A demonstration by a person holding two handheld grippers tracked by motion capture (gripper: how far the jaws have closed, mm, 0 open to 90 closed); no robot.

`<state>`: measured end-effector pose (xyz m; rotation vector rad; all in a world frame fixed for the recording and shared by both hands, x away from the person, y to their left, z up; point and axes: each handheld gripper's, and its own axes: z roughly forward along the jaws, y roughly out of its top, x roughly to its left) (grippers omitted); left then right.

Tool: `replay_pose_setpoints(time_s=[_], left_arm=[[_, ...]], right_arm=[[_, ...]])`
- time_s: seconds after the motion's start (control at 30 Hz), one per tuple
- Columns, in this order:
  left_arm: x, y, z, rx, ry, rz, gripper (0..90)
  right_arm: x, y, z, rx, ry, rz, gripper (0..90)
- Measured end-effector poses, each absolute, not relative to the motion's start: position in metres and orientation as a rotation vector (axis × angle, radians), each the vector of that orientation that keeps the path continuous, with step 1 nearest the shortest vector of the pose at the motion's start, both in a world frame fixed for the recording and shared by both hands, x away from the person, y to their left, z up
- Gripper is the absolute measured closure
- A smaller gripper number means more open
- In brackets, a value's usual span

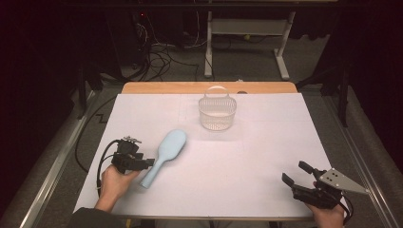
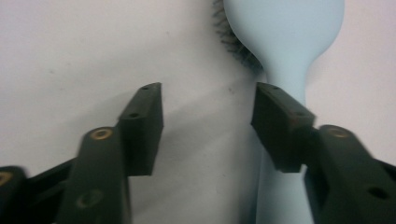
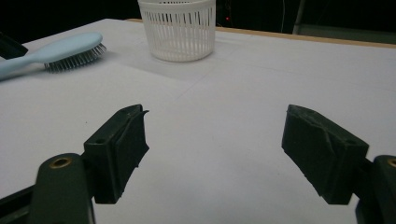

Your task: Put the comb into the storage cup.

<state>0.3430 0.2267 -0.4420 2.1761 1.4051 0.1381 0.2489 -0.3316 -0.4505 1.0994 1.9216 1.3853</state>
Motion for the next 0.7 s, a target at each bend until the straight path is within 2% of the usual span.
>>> replay_pose_setpoints(time_s=[0.1, 0.23, 0.27, 0.4, 0.7], left_arm=[[0.342, 0.228, -0.44, 2.158, 1.401, 0.16, 31.5], [0.341, 0.228, -0.439, 2.143, 1.379, 0.132, 27.1], [0.341, 0.227, -0.439, 2.133, 1.375, 0.128, 23.3], [0.34, 0.223, -0.437, 2.149, 1.344, 0.12, 18.8], [0.341, 0.204, -0.434, 2.221, 1.298, 0.131, 18.9]], right_arm=[[0.249, -0.332, -0.45, 1.099, 1.921, 1.386, 22.6], [0.249, -0.331, -0.45, 1.096, 1.923, 1.38, 22.6], [0.249, -0.331, -0.45, 1.094, 1.924, 1.379, 22.6], [0.249, -0.331, -0.451, 1.095, 1.925, 1.378, 22.7], [0.249, -0.331, -0.451, 1.096, 1.925, 1.379, 22.7]])
